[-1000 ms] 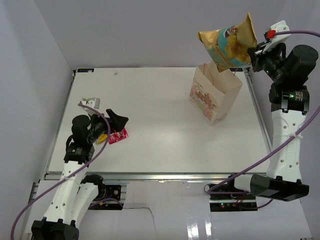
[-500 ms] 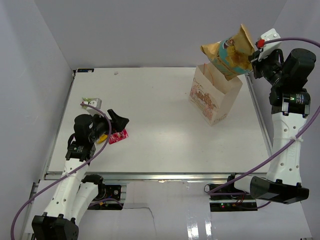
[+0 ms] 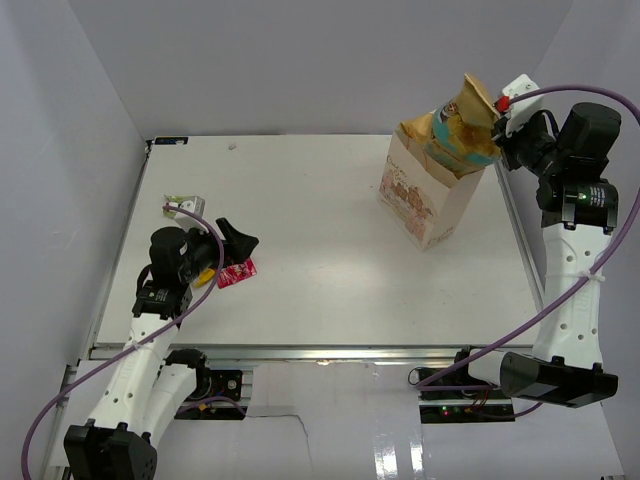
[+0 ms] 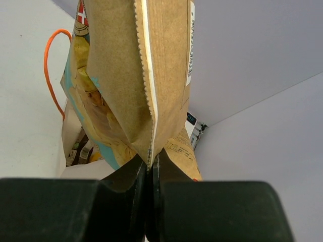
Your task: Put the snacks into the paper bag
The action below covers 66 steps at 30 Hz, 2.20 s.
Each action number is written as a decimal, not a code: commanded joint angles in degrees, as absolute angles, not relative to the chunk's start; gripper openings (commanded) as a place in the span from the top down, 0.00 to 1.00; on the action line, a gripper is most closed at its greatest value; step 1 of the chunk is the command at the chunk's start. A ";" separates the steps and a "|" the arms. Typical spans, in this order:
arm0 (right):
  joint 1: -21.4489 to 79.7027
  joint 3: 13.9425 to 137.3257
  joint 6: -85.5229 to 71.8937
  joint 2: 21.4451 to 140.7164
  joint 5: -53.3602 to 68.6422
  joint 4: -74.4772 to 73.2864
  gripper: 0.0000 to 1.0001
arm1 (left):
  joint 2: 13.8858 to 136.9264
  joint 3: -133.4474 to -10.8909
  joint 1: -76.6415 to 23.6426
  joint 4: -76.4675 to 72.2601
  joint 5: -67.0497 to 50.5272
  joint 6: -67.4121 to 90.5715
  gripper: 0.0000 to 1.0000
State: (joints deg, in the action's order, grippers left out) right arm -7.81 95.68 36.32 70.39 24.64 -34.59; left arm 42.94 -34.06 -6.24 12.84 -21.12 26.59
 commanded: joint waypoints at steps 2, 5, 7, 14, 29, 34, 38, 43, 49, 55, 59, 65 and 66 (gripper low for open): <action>-8.00 95.01 38.14 69.78 25.31 -32.52 0.92 | 42.71 -33.49 -6.24 11.86 -20.92 26.72 0.07; -8.00 95.10 38.41 70.92 24.70 -33.92 0.92 | 43.15 -33.66 -6.24 12.13 -20.74 26.98 0.07; -8.00 95.10 38.32 71.71 24.26 -34.28 0.92 | 43.50 -33.84 -6.24 12.48 -20.13 27.16 0.07; -8.00 96.76 35.17 73.30 24.34 -33.58 0.57 | 45.70 -34.54 -6.24 13.36 -18.63 28.39 0.07; -6.43 109.01 22.42 77.18 55.35 -31.57 0.17 | 63.09 -40.69 -6.33 26.89 -5.20 38.04 0.14; 2.62 100.21 26.18 74.71 50.81 -34.45 0.17 | 72.83 -44.11 -6.42 29.53 -1.41 38.50 0.15; 6.76 94.15 27.77 73.83 48.78 -35.86 0.17 | 78.12 -50.08 -6.94 30.41 2.89 37.53 0.15; 8.44 88.43 26.28 72.51 48.16 -33.67 0.17 | 85.15 -56.85 -9.48 34.71 7.11 41.73 0.14; 9.05 85.08 25.49 71.54 48.08 -32.34 0.17 | 97.54 -67.23 -13.79 46.31 15.64 46.83 0.11; 9.14 82.80 24.44 70.84 48.51 -30.94 0.18 | 103.61 -72.15 -15.99 52.38 19.51 49.92 0.11; 9.32 81.91 24.00 70.40 48.87 -30.32 0.18 | 107.48 -74.44 -16.43 56.06 21.53 51.41 0.15; 9.32 81.83 23.47 69.87 49.74 -29.97 0.18 | 110.48 -74.27 -16.61 56.16 21.71 51.15 0.29; 9.32 81.91 23.38 69.87 49.83 -29.97 0.18 | 110.48 -74.01 -16.79 56.08 21.80 51.15 0.33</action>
